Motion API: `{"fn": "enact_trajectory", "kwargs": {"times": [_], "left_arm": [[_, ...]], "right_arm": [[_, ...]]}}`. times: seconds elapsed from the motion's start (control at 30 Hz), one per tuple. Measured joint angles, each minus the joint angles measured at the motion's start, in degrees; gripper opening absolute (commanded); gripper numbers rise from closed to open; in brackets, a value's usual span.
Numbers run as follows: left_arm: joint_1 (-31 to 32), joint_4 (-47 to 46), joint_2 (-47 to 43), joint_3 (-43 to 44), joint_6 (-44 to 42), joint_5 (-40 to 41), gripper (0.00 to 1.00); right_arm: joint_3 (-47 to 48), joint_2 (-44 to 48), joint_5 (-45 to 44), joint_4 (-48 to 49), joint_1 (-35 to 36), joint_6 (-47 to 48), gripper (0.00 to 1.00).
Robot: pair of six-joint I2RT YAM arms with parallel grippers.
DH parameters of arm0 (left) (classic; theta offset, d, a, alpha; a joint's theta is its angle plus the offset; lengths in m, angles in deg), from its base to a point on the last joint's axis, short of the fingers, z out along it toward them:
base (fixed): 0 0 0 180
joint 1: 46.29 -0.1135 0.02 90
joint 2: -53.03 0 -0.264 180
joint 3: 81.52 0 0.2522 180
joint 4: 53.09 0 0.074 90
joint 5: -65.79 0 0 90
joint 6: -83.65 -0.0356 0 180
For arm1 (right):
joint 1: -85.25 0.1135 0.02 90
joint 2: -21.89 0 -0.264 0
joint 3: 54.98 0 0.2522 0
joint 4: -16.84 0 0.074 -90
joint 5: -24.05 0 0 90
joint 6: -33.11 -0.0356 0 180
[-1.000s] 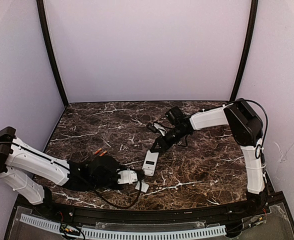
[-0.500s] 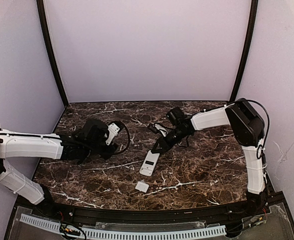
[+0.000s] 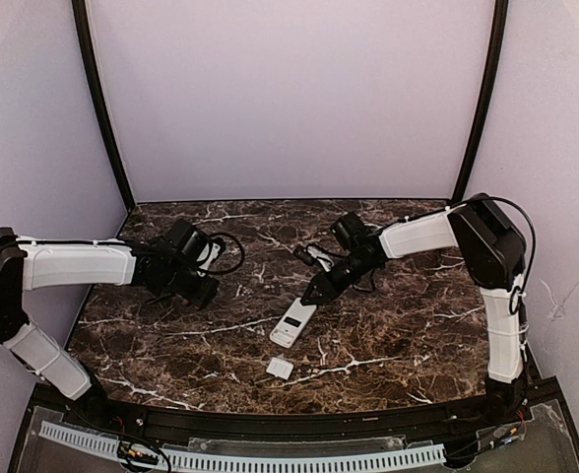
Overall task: Load the batteries into the remote control
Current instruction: Adjust the remote control without batteries at the center of the board.
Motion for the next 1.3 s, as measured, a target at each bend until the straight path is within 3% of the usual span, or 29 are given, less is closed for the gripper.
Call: {"fn": "enact_trajectory", "kwargs": {"times": [0.6, 0.87, 1.3], "left_arm": [[-2.51, 3.54, 3.56, 1.77, 1.73, -3.15, 0.51], [-2.93, 4.52, 5.53, 3.04, 1.90, -4.87, 0.43], [-3.37, 5.57, 12.17, 5.70, 2.01, -5.14, 0.38]], "right_arm": [[-17.64, 12.04, 1.73, 0.13, 2.12, -3.80, 0.30], [-17.03, 13.60, 1.36, -0.98, 3.39, -3.72, 0.43], [-7.19, 12.72, -1.14, -3.10, 1.05, -1.88, 0.49]]}}
